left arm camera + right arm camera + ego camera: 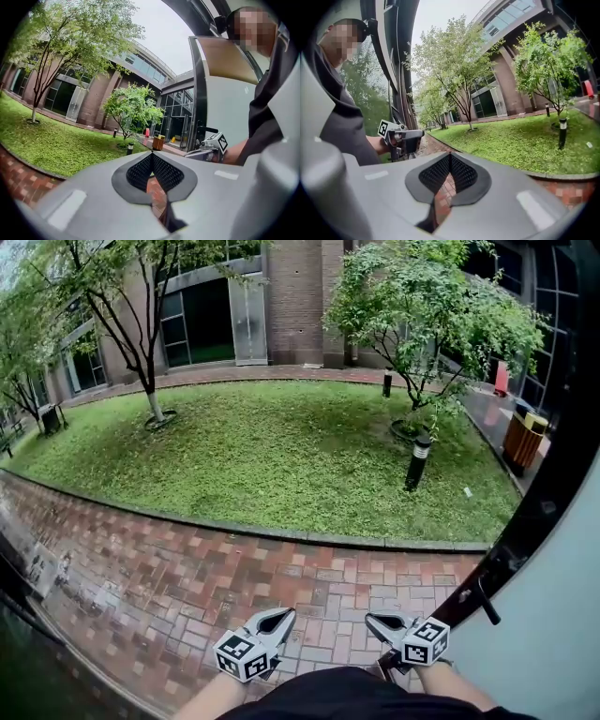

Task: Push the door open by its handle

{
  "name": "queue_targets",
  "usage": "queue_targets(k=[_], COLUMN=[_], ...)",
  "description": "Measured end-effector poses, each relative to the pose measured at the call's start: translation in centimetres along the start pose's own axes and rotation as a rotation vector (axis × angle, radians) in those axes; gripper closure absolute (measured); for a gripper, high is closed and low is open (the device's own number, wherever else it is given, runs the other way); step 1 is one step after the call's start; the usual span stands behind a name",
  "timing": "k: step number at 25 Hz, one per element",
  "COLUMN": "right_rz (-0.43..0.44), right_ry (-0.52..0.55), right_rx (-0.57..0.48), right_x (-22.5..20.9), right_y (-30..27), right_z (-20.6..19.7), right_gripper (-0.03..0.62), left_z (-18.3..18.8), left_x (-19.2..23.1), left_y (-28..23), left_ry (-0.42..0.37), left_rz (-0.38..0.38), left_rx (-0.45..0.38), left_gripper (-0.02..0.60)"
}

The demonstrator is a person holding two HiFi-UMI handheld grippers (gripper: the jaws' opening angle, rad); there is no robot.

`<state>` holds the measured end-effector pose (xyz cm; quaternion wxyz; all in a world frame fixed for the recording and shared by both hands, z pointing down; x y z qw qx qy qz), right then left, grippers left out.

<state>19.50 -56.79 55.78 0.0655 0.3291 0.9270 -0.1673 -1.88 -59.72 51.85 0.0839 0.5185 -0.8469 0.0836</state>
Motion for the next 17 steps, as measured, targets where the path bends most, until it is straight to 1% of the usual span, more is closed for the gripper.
queue_targets(k=[9, 17], right_rz=[0.004, 0.001], right_ry=[0.030, 0.033], right_rx=[0.022, 0.028], right_x=[0.34, 0.73], right_y=[0.33, 0.48], right_z=[-0.20, -0.45], right_gripper=[0.593, 0.594], left_z=[-0.11, -0.32], left_x=[-0.18, -0.37], left_y=[0.01, 0.46], left_ry=[0.003, 0.000], left_rz=[0.002, -0.003], left_rx=[0.007, 0.013], left_gripper=[0.581, 0.581])
Point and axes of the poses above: the fingertips, and each gripper's own axes: y backward along the fingers, x to its left, z out of its top, the point moved 3 cm from there along y, backward along the fingers, and after that the axes turned 8 degrees about -z, right-handed, at the moved point
